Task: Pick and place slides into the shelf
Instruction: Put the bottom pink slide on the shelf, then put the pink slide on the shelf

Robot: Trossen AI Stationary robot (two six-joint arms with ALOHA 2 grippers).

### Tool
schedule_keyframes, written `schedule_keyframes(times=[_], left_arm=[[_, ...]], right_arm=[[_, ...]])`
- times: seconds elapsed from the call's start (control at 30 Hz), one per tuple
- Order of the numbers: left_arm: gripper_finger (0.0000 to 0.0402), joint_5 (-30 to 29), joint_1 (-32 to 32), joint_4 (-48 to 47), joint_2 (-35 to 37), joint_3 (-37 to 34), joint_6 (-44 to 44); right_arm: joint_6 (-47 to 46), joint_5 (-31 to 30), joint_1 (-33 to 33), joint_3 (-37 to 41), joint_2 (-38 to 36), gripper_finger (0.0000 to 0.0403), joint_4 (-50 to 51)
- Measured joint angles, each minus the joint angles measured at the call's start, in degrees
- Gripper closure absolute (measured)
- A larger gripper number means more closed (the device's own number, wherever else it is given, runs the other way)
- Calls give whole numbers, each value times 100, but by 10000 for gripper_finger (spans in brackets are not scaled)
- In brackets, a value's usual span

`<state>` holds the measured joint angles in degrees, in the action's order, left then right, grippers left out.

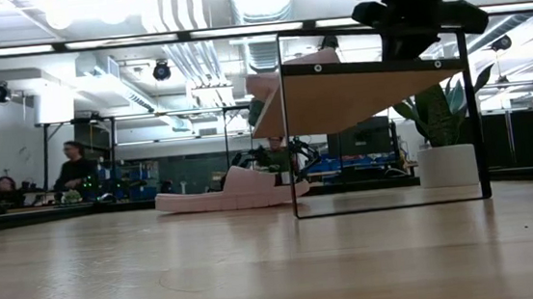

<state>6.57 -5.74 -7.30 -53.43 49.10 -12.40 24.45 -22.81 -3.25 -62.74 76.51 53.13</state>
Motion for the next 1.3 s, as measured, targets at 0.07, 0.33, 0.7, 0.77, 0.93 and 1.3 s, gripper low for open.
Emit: schedule_keyframes(times=[0.07,0.33,0.7,0.77,0.93,1.3], left_arm=[[139,1,0,-49,0,0,2],[139,-40,0,-286,-2,-2,7],[139,-1589,-2,-269,0,-129,70],[139,-2143,5,-209,0,-259,393],[139,-3516,200,-235,-2,-802,1641],[139,-1541,1928,1835,-554,-2397,3777]], right_arm=[[6,-14,-2,6,0,394,-57],[-128,32,0,-28,0,395,-121],[-473,449,-148,-1034,-35,394,257],[-514,428,-148,-1254,-34,394,310],[-936,-246,-148,-1653,-35,394,360],[-947,-1084,-148,-1996,-35,394,211]])
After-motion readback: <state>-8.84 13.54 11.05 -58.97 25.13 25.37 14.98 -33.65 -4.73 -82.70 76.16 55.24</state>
